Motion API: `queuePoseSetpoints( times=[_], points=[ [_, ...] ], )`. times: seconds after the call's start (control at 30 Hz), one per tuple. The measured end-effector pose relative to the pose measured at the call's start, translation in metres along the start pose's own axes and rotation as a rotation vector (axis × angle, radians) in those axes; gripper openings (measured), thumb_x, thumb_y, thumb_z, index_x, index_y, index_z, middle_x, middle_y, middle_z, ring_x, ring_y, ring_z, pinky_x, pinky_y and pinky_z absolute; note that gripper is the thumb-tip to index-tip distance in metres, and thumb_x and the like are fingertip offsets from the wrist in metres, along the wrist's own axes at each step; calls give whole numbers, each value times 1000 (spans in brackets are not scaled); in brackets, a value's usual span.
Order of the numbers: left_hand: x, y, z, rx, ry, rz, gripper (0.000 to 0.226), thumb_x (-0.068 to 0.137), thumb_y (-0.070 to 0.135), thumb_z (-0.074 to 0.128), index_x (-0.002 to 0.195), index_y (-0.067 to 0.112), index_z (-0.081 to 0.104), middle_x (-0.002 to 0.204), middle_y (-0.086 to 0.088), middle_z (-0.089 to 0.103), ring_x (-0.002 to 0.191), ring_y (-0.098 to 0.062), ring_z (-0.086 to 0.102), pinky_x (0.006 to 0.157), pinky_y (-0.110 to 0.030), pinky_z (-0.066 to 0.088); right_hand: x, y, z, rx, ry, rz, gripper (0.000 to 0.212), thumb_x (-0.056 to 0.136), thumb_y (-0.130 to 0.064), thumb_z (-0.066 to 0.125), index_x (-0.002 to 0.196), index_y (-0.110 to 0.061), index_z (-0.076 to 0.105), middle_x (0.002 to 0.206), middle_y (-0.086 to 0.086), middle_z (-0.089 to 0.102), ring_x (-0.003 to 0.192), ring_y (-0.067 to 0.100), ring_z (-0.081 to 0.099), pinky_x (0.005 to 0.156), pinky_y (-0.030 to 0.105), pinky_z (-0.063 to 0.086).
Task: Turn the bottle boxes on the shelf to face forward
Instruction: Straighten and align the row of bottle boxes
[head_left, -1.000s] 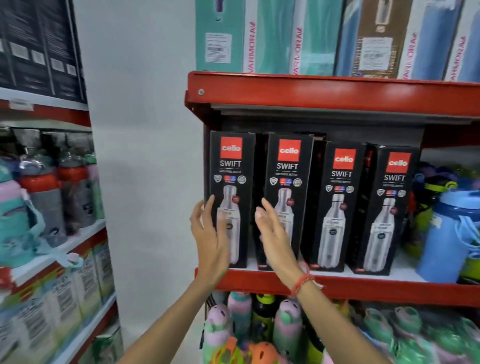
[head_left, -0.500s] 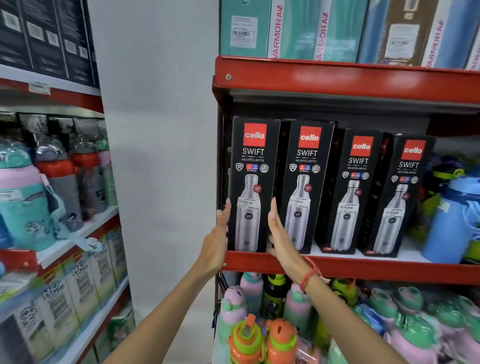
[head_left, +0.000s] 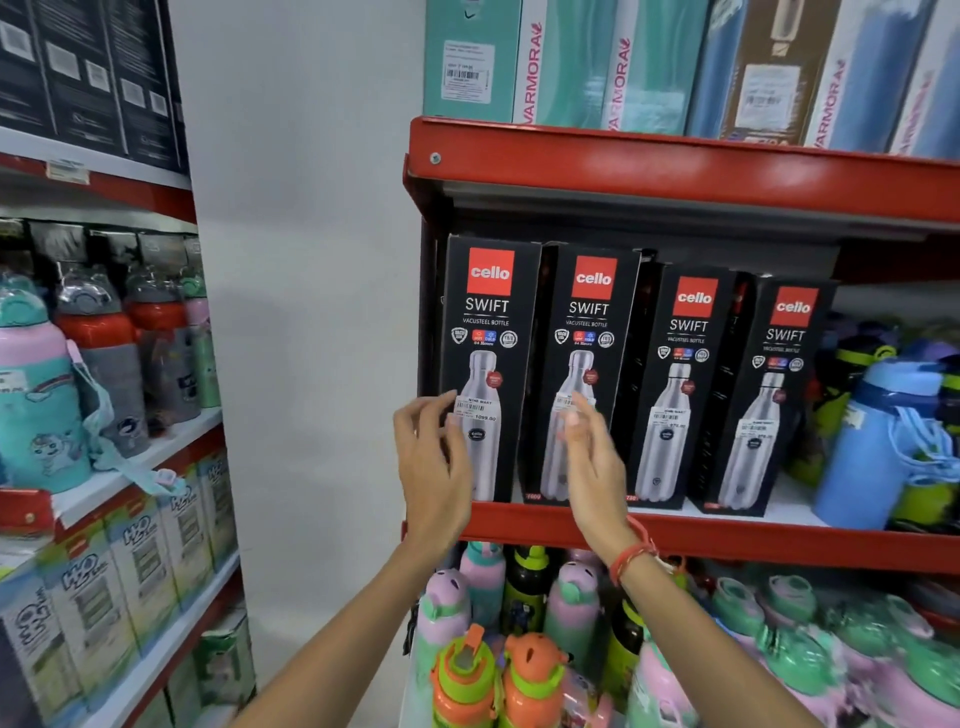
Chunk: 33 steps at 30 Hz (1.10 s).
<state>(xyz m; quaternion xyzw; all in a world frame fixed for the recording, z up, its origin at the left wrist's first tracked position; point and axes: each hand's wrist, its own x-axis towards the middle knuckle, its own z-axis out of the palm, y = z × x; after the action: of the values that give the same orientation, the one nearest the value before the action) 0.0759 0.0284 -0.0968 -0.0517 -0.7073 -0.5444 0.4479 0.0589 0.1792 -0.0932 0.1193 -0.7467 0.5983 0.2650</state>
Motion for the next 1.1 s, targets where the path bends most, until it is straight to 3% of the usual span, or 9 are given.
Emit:
queuePoseSetpoints(
  times=[0.13,0.2,0.3,0.4,0.5,0.73,0.9,1.03,1.1],
  points=[
    [-11,26,33,-58,-381,20,36,103,31,37,137,24,49,139,4,53,126,-5,49,106,-18,39,6,12,-24,-28,108,-16,51,98,-43,35,148,-33,27,142,-2,42,127,10,43,103,29,35],
    [-24,33,50,-111,-554,-109,57,101,48,26,153,26,20,161,8,24,146,-4,21,117,-20,17,10,20,-32,-21,56,29,56,97,-48,34,149,-36,20,153,-5,30,139,7,28,114,35,25],
    [-31,36,70,-165,-610,-239,78,86,70,11,152,34,-10,164,10,-4,151,-10,-2,122,-33,3,18,24,-41,60,-113,126,60,96,-55,27,150,-41,6,157,-20,6,145,2,8,121,37,9],
    [-22,32,80,-182,-571,-461,87,72,81,2,151,45,-4,164,4,6,151,-22,8,120,-46,8,24,26,-46,117,-222,189,72,84,-74,21,147,-48,-1,145,-32,4,143,2,6,120,44,7],
    [-19,19,78,-212,-571,-485,96,54,98,2,143,61,6,164,5,10,151,-28,8,120,-59,6,25,29,-50,151,-273,210,89,61,-94,21,141,-60,2,142,-35,7,143,6,9,119,54,11],
    [-30,28,66,-238,-558,-434,71,58,96,1,123,74,21,163,0,15,150,-26,13,121,-58,9,18,22,-70,204,-364,245,76,53,-98,25,124,-76,6,159,-16,8,147,21,12,116,58,15],
    [-36,30,62,-174,-533,-422,70,58,97,1,122,76,21,161,-5,24,148,-29,22,121,-58,11,12,22,-79,121,-400,206,57,70,-85,17,124,-75,0,154,-20,11,146,25,16,115,59,20],
    [-42,27,68,-108,-435,-359,90,68,92,5,145,52,27,138,1,56,126,-16,51,112,-34,32,13,29,-84,54,-368,162,57,73,-84,16,128,-75,5,153,-21,16,141,34,28,110,62,29],
    [-49,35,76,-38,-226,-194,65,94,65,17,143,32,44,138,4,55,128,-11,51,109,-27,35,16,34,-90,75,-255,113,51,76,-85,21,126,-75,21,155,-14,28,142,24,32,113,58,28]
  ],
)
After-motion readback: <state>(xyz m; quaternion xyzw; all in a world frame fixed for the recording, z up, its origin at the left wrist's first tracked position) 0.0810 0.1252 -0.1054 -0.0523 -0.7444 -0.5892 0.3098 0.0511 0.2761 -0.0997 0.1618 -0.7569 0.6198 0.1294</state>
